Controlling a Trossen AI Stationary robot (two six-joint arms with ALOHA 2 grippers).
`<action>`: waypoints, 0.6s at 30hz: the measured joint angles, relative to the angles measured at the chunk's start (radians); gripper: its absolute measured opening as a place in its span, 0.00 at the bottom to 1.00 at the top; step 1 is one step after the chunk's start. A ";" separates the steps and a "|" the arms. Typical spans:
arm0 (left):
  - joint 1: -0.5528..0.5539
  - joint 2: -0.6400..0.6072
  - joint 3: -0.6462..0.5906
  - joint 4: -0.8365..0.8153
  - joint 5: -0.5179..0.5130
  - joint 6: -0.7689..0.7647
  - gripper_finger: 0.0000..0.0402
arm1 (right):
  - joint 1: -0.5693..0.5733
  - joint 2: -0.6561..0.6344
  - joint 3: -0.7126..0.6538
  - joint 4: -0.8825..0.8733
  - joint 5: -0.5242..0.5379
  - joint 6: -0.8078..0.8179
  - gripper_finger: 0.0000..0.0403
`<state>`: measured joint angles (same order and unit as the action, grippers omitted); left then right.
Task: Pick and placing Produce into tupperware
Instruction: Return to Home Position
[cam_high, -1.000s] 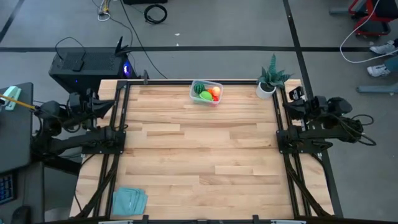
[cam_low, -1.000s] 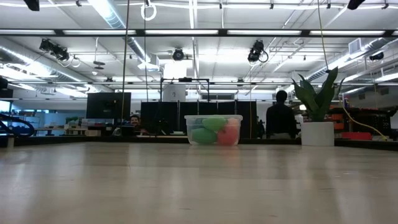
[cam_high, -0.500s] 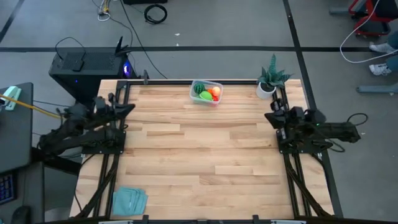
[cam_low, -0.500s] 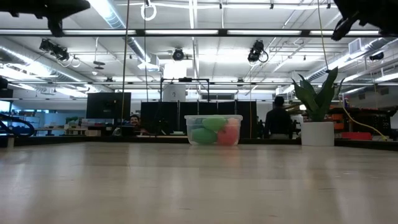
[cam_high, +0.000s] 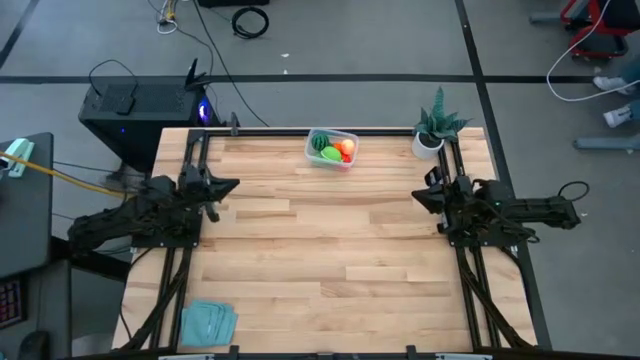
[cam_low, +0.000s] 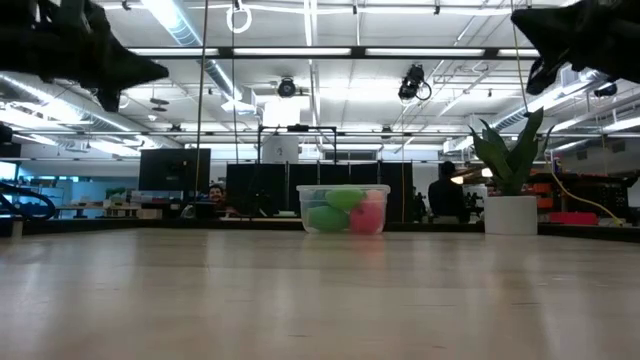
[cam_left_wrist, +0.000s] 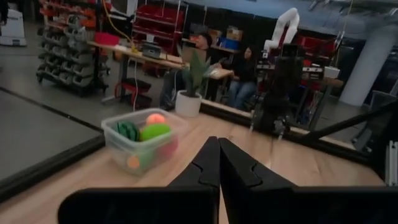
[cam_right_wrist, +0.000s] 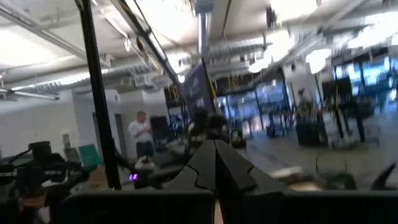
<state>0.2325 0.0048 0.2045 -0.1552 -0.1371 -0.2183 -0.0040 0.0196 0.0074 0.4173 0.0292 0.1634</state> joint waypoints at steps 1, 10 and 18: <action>0.000 0.000 -0.021 0.018 0.000 -0.005 0.01 | 0.000 0.000 0.000 -0.022 -0.001 0.012 0.02; 0.000 0.001 -0.195 0.263 0.001 -0.040 0.01 | 0.000 0.000 0.000 -0.199 -0.028 0.089 0.01; 0.000 0.002 -0.196 0.274 0.079 -0.028 0.01 | 0.000 0.000 0.000 -0.300 -0.139 0.105 0.01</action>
<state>0.2321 0.0063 0.0090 0.1186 -0.0586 -0.2459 -0.0040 0.0196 0.0074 0.1175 -0.1098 0.2683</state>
